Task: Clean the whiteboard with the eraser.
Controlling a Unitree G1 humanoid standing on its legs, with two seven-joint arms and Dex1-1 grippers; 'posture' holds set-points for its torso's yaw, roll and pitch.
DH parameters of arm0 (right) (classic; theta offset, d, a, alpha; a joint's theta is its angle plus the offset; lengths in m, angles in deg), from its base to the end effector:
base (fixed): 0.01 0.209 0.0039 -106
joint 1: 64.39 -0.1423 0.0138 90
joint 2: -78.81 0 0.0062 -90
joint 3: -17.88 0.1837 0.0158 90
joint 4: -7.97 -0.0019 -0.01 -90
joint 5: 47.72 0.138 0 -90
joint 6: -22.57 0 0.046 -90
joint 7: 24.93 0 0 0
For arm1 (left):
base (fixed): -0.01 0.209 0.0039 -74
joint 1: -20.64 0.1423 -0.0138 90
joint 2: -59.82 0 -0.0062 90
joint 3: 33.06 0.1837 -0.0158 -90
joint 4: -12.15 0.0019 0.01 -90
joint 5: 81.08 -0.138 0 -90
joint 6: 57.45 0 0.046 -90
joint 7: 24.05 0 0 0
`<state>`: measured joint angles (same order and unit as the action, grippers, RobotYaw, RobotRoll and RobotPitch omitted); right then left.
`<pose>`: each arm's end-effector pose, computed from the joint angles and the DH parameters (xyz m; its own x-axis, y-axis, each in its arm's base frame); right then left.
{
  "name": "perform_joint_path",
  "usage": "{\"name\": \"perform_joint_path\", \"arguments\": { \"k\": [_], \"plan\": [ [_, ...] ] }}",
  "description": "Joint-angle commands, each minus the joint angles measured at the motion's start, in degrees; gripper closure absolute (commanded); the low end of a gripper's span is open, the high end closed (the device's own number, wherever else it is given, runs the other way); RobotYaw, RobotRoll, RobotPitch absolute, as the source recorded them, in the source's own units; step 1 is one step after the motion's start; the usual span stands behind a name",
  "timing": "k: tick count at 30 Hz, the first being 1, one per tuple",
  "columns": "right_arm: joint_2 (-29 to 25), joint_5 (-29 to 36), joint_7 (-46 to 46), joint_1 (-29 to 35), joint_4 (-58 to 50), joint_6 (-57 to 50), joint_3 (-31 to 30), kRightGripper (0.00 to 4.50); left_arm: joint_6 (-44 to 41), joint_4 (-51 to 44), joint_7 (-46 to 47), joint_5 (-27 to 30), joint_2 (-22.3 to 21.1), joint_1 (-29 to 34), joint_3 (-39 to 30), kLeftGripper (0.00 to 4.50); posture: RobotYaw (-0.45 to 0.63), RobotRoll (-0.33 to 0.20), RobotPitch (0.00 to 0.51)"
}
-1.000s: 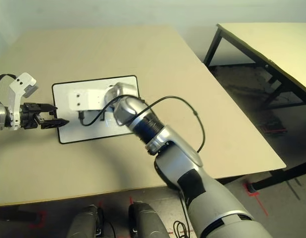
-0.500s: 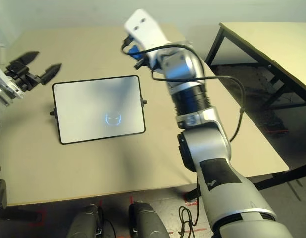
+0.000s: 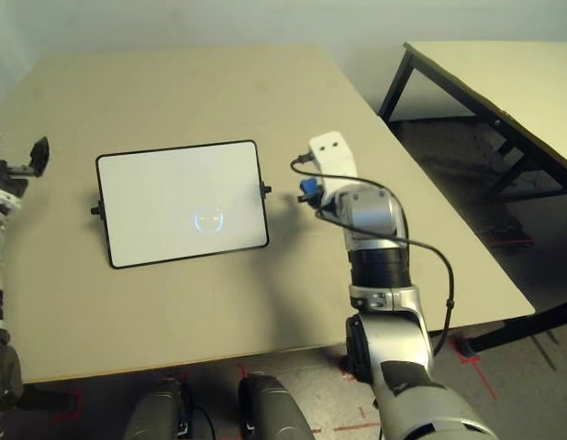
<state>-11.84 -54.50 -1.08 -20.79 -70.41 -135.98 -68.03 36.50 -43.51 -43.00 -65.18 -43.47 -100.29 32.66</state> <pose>0.3141 -0.1851 0.1788 0.8010 0.1223 -0.5860 -0.2183 0.9712 -0.0956 0.2758 0.3183 0.1281 0.9733 0.1314 0.1882 -0.1340 0.9910 0.0013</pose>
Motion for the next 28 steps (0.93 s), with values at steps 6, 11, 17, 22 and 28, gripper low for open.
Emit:
{"name": "perform_joint_path", "arguments": {
  "k": [6, 11, 17, 22, 28],
  "plan": [
    [-0.15, 3.98, -3.02, 0.07, 7.95, 7.61, 1.23, 2.57, -1.48, -0.5, 1.49, -0.23, 2.64, 2.55, 1.65, 0.0, 0.01, 0.0, 0.11],
    [-0.67, 7.0, -3.9, -1.64, 11.42, 14.98, 4.12, 0.93, -2.95, -1.28, 1.66, 0.29, 1.81, 1.42, 1.28, 0.0, 0.01, 0.0, 0.112],
    [-2.67, 11.27, -5.07, -3.69, 17.43, 38.83, 10.5, 0.01, -0.48, 0.02, 2.97, 0.09, 1.1, -0.17, 0.35, 0.0, -0.01, 0.0, 0.112],
    [-7.13, 10.79, -6.3, -1.4, 30.56, 62.79, 12.48, 0.01, 3.78, 1.12, 5.14, -1.16, 1.68, -0.08, 0.5, 0.0, -0.02, 0.0, 0.108],
    [-8.76, 13.3, -9.09, 1.83, 47.01, 79.46, 16.06, 0.01, 6.79, 4.83, 8.31, -0.4, 3.08, 0.06, -0.48, 0.0, -0.01, 0.0, 0.07]
  ]
}}
